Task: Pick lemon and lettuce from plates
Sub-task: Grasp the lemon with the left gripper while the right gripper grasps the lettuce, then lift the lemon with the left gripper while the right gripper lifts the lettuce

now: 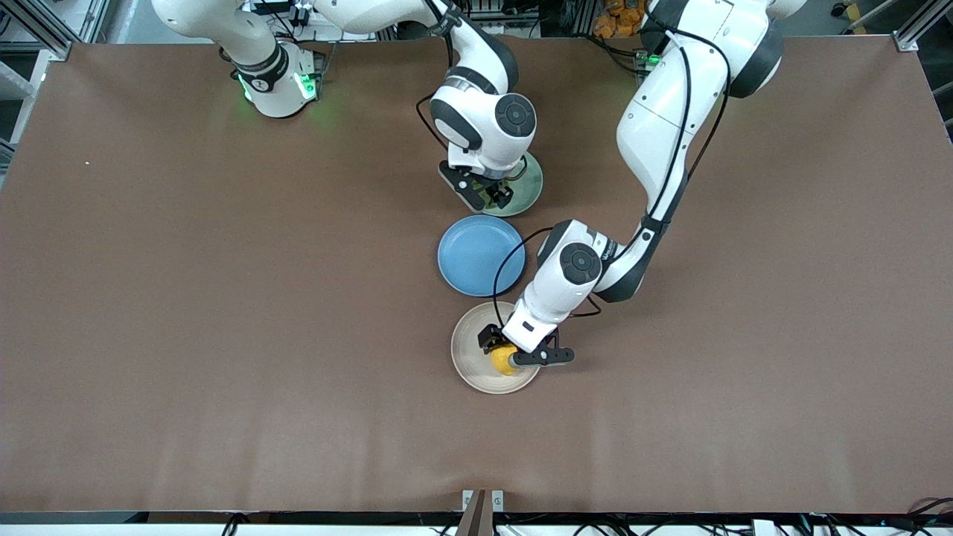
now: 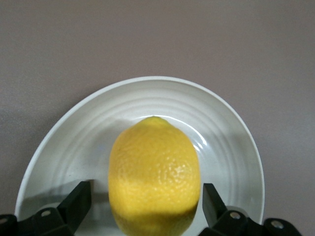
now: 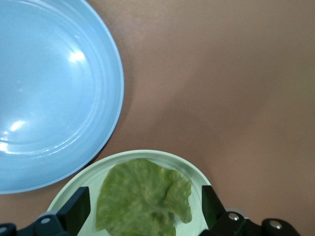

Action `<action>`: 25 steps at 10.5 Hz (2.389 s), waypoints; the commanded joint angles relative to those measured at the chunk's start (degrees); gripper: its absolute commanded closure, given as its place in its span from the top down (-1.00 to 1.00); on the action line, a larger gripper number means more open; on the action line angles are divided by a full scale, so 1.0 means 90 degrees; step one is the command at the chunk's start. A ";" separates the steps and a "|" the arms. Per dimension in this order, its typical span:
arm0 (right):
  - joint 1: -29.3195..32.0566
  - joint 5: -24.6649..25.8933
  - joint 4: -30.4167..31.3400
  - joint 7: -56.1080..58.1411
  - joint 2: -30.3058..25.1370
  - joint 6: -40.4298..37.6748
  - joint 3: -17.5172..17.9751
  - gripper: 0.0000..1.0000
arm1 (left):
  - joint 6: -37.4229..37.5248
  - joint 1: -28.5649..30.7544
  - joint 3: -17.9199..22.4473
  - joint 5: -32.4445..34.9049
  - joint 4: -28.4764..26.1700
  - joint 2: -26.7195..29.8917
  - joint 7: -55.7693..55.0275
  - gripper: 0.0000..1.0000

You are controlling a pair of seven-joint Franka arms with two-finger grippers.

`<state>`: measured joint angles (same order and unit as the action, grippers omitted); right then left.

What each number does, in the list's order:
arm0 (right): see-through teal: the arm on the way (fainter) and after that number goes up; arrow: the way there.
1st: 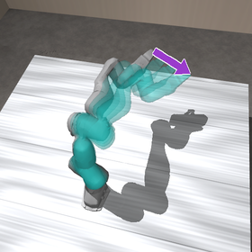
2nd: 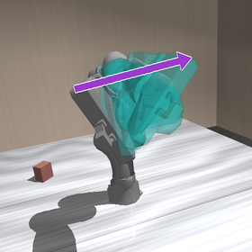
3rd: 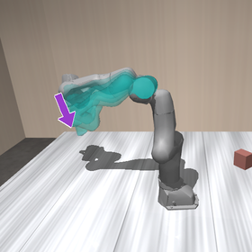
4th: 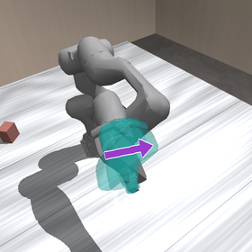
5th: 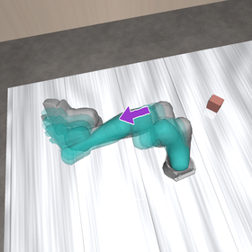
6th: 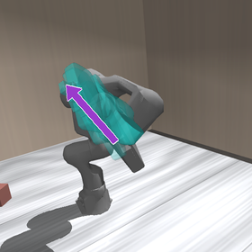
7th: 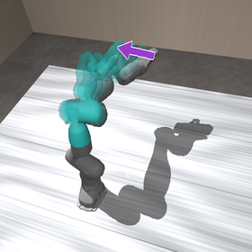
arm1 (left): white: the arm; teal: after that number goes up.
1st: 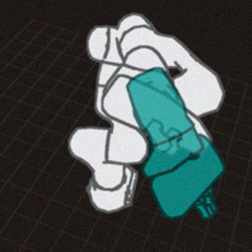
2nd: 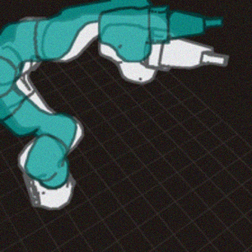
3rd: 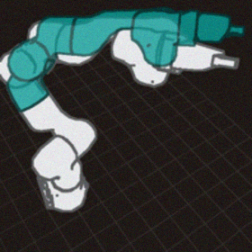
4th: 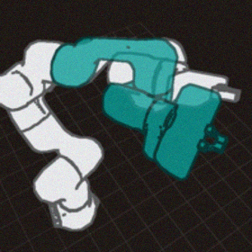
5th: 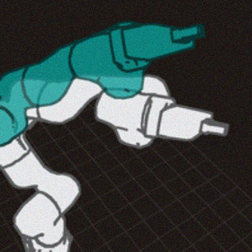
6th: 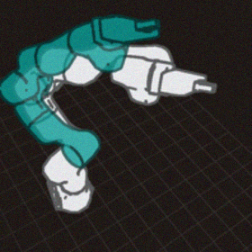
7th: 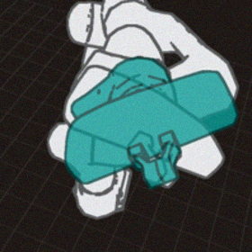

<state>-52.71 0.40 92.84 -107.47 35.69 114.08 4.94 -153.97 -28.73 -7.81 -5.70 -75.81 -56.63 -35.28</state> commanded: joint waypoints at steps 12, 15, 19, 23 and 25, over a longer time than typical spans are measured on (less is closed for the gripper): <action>-0.0549 0.0033 -0.0003 -0.1653 0.0604 0.0303 -0.0021 0.45 | 0.1225 0.0018 0.0037 -0.0236 0.0152 0.0490 -0.0416 -0.29; -0.0608 0.0082 -0.0003 -0.1721 0.0604 0.0303 -0.0041 -0.89 | 0.1928 0.0154 0.0027 -0.0236 0.0152 0.0783 -0.0396 -0.29; -0.0560 0.0092 -0.0081 -0.1702 0.0468 0.0225 -0.0051 -1.00 | 0.3461 0.0516 0.0047 -0.0207 0.0132 0.1427 -0.0085 -0.29; -0.0520 0.0102 -0.0296 -0.1683 0.0137 -0.0476 -0.0090 -1.00 | 0.4750 0.1178 0.0077 -0.0080 0.0064 0.1761 0.0452 -0.29; -0.0414 0.0287 -0.0257 -0.1420 -0.0224 -0.0799 -0.0138 -1.00 | 0.5327 0.1530 0.0077 0.0154 0.0054 0.1936 0.0765 -0.29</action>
<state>-57.29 1.51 89.45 -121.06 36.98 109.06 3.75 -109.33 -17.09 -6.93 -5.79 -73.61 -41.76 -30.43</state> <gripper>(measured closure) 0.952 0.357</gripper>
